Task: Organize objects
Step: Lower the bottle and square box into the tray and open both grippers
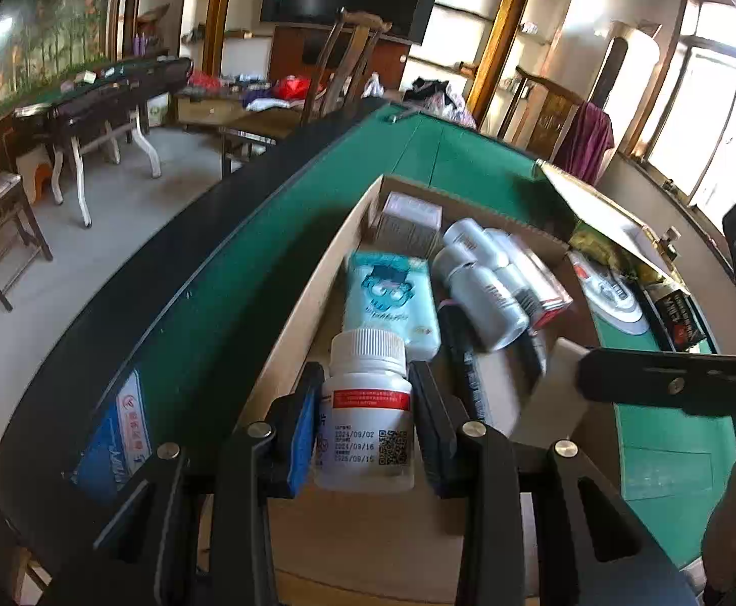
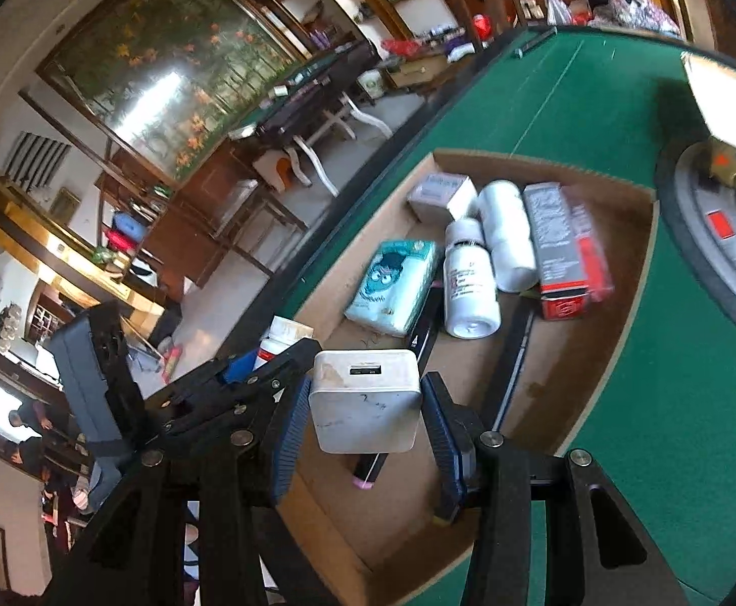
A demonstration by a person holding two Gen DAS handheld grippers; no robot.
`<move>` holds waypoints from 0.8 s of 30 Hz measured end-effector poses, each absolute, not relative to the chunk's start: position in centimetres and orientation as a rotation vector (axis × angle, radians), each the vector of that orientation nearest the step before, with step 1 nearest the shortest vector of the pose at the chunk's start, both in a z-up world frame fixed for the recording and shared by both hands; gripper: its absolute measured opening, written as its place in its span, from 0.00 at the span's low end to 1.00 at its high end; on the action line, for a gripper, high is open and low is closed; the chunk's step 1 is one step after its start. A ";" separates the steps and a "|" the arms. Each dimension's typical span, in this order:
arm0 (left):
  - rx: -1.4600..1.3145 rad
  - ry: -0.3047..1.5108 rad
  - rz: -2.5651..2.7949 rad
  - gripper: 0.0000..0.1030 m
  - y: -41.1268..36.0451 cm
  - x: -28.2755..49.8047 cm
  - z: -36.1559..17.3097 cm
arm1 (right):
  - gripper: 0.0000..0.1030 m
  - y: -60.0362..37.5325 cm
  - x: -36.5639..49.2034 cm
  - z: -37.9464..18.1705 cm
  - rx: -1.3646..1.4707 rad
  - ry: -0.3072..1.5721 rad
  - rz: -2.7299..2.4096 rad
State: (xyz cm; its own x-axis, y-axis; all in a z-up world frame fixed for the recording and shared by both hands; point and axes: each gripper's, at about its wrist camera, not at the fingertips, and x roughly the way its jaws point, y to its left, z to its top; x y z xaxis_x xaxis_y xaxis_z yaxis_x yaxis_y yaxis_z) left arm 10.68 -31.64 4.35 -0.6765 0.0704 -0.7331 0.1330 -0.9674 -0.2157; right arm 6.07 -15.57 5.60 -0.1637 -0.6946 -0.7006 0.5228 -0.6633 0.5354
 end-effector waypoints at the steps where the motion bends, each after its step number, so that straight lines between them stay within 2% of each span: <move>1: 1.267 0.409 -2.806 0.33 -31.9 10.5 3.9 | 0.48 -15.9 5.9 5.3 1.292 -0.204 -1.914; 6: 1.268 0.470 -2.779 0.33 -32.6 10.4 3.1 | 0.48 -18.9 4.6 3.2 1.357 -0.134 -1.908; 8: 1.232 0.511 -2.789 0.42 -33.0 10.8 3.8 | 0.48 -19.7 4.2 2.7 1.379 -0.131 -1.892; 9: 1.217 0.535 -2.799 0.50 -33.1 11.0 4.2 | 0.48 -19.9 4.0 2.5 1.385 -0.132 -1.887; 12: 1.167 0.570 -2.800 0.55 -33.7 11.7 5.2 | 0.49 -20.2 3.9 2.2 1.398 -0.152 -1.863; 13: 1.139 0.594 -2.801 0.60 -34.2 12.2 5.6 | 0.49 -20.3 3.8 2.2 1.405 -0.161 -1.855; 15: 1.091 0.657 -2.817 0.64 -34.9 12.9 6.3 | 0.49 -20.4 3.7 2.0 1.411 -0.164 -1.849; 22: 0.934 0.700 -2.847 0.69 -36.5 14.7 8.6 | 0.51 -21.0 3.3 1.6 1.417 -0.318 -1.720; 24: 0.923 0.729 -2.843 0.69 -36.7 15.0 8.6 | 0.59 -21.0 3.4 1.3 1.424 -0.363 -1.674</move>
State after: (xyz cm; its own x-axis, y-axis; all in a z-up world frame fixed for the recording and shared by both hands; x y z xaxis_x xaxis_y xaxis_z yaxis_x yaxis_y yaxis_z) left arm 14.98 -36.71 8.63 -0.8181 0.0818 -0.5692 0.2024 -0.8856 -0.4181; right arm 3.43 -21.02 1.31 0.0476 -0.7629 -0.6448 0.4271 -0.5680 0.7036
